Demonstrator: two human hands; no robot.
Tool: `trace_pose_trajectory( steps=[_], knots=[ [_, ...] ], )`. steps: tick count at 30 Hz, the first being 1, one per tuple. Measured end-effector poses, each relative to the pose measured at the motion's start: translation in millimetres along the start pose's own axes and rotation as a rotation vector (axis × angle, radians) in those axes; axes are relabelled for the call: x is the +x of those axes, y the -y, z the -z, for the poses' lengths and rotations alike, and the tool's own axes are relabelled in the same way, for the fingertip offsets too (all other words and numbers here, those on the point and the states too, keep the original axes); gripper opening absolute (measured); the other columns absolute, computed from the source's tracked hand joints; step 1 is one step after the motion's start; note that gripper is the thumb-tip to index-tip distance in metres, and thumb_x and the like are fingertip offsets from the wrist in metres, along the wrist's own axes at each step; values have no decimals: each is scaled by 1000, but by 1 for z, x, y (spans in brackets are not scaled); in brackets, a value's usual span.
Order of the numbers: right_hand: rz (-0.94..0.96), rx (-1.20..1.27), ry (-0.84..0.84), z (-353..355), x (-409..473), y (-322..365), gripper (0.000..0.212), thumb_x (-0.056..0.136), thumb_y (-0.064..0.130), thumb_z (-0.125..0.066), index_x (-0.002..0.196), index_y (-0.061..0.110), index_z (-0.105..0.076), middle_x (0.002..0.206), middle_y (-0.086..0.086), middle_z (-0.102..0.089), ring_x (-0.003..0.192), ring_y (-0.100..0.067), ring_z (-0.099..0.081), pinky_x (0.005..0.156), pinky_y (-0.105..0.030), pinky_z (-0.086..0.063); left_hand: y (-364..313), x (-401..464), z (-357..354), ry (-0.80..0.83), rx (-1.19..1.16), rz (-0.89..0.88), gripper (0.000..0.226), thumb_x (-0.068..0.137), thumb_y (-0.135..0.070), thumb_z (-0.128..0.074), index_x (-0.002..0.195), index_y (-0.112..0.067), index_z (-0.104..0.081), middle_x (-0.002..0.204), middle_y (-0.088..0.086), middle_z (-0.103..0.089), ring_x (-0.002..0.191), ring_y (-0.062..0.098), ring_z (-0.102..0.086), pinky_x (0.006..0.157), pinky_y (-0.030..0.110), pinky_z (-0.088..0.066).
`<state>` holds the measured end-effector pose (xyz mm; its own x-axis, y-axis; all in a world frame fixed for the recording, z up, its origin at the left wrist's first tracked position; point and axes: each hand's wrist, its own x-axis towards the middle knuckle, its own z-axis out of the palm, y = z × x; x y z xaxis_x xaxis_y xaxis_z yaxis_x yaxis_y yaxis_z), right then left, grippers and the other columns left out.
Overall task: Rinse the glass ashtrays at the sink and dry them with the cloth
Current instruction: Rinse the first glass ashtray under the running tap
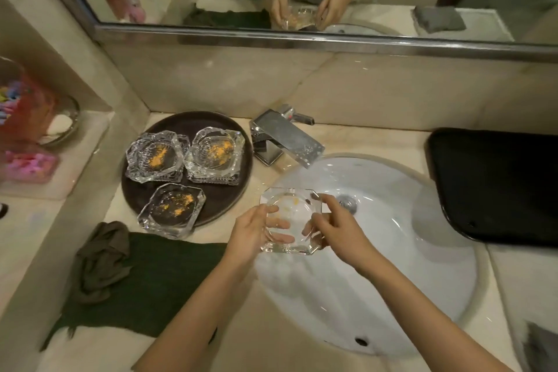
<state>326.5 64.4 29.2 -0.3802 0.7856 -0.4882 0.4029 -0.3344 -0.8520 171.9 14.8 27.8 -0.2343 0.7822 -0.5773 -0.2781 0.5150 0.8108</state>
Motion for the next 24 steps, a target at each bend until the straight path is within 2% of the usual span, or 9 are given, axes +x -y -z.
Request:
trace_pose_trajectory(
  steps=[2,3,6,8,11,14,16,20,24],
  knots=[
    [-51,-9,15,18,6,1,20,97,16,-43,116,18,-49,84,-5,-66,59,-13,-57,53,-19,-45,6,4,-5,-1,-7,24,28,102,-21,-32,93,-10,-55,79,15,-65,48,19,-67,44,19,-48],
    [-61,-11,-30,28,13,2,18,98,18,-43,114,15,-52,86,-6,-65,60,-13,-57,53,-20,-44,8,7,-7,-5,11,26,28,102,-22,-32,95,-9,-55,83,15,-65,49,20,-67,48,23,-51],
    [33,-36,-299,62,49,18,22,97,15,-44,112,7,-57,78,0,-62,59,-13,-57,56,-25,-43,14,13,-9,-19,107,5,29,102,-24,-32,106,-5,-54,94,8,-67,53,17,-69,53,22,-52],
    [138,-61,-392,74,77,38,23,94,13,-46,113,9,-59,78,0,-62,59,-10,-58,58,-22,-44,14,17,-12,-25,111,-2,29,102,-25,-33,109,-4,-52,96,3,-66,53,15,-68,53,21,-52],
    [231,-81,-277,72,116,70,29,92,12,-51,120,15,-59,84,-2,-64,58,-6,-59,58,-18,-44,12,23,-17,-27,92,-8,28,101,-26,-34,110,-6,-52,96,1,-67,58,17,-69,64,32,-54],
    [246,-160,-181,59,143,85,30,90,16,-58,119,12,-60,83,-4,-64,51,-2,-59,53,-14,-45,10,27,-19,-37,73,-6,23,101,-27,-35,102,-15,-54,98,3,-67,63,19,-70,67,35,-54],
    [268,-210,-199,49,154,84,25,87,18,-64,109,7,-67,78,-4,-64,47,-1,-58,51,-14,-47,9,30,-20,-47,48,-4,23,101,-27,-34,101,-15,-54,99,4,-66,62,18,-70,62,32,-55],
    [325,-302,-290,41,164,79,19,85,21,-68,97,6,-71,71,-4,-65,41,-1,-56,63,-23,-53,8,33,-18,-55,18,-2,24,101,-25,-34,101,-11,-54,96,4,-66,56,14,-69,52,20,-53],
    [348,-395,-280,44,166,80,13,88,16,-63,94,8,-71,72,-6,-67,39,4,-55,64,-19,-52,8,36,-17,-60,18,-7,25,101,-23,-33,95,-15,-56,91,7,-66,55,17,-68,63,29,-52]
  ],
)
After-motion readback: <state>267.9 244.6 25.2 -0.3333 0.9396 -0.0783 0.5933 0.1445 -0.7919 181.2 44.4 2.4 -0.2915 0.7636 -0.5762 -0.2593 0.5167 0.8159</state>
